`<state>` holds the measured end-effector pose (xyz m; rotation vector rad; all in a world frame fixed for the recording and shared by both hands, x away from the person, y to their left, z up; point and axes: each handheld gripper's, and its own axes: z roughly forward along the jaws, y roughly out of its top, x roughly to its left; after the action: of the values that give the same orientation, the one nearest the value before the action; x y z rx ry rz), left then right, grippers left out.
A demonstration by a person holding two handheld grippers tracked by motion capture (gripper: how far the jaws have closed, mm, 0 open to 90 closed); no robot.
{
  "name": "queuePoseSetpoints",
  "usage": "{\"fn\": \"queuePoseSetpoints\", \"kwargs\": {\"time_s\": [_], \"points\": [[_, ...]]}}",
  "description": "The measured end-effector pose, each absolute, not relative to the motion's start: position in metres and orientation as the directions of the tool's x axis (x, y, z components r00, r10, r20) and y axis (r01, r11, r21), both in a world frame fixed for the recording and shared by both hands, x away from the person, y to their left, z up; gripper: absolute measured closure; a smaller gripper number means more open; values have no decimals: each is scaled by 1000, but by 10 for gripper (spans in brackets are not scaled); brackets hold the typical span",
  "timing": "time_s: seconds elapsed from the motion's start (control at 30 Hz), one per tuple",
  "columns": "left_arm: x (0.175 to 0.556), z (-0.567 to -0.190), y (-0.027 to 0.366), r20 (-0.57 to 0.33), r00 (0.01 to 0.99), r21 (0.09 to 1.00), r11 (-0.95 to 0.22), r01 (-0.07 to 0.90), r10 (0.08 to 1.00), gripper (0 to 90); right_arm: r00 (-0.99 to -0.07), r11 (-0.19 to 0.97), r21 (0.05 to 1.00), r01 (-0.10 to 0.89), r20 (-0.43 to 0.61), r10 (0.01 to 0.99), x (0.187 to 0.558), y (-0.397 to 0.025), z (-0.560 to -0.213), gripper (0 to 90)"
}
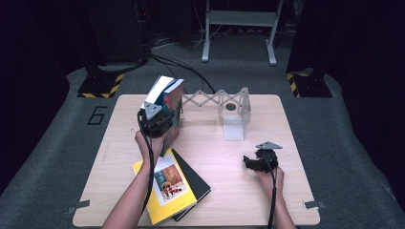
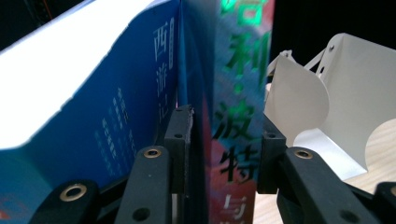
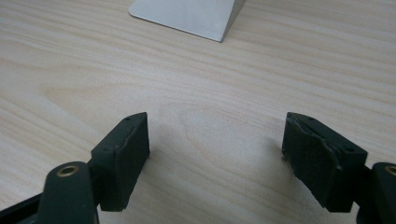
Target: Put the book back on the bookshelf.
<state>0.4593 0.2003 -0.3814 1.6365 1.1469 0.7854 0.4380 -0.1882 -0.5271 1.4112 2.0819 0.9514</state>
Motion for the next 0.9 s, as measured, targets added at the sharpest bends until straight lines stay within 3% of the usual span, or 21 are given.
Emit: {"fn": "queuePoseSetpoints", "kwargs": {"time_s": [0.23, 0.3, 0.33, 0.4, 0.9], "points": [[467, -389, 196, -29, 393, 902, -146, 407, 919, 598, -374, 235, 751, 618, 18, 927, 438, -188, -527, 226], [468, -390, 192, 14, 392, 889, -191, 417, 920, 607, -374, 236, 749, 619, 17, 927, 438, -188, -527, 226], [467, -390, 191, 26, 386, 891, -196, 409, 922, 621, -374, 235, 751, 617, 18, 927, 438, -188, -527, 226], [466, -389, 191, 58, 377, 901, -211, 380, 925, 740, -371, 229, 752, 618, 22, 928, 438, -188, -527, 226], [462, -401, 197, -29, 274, 979, -28, 204, 961, 751, -368, 225, 753, 618, 24, 930, 438, -188, -527, 227]]}}
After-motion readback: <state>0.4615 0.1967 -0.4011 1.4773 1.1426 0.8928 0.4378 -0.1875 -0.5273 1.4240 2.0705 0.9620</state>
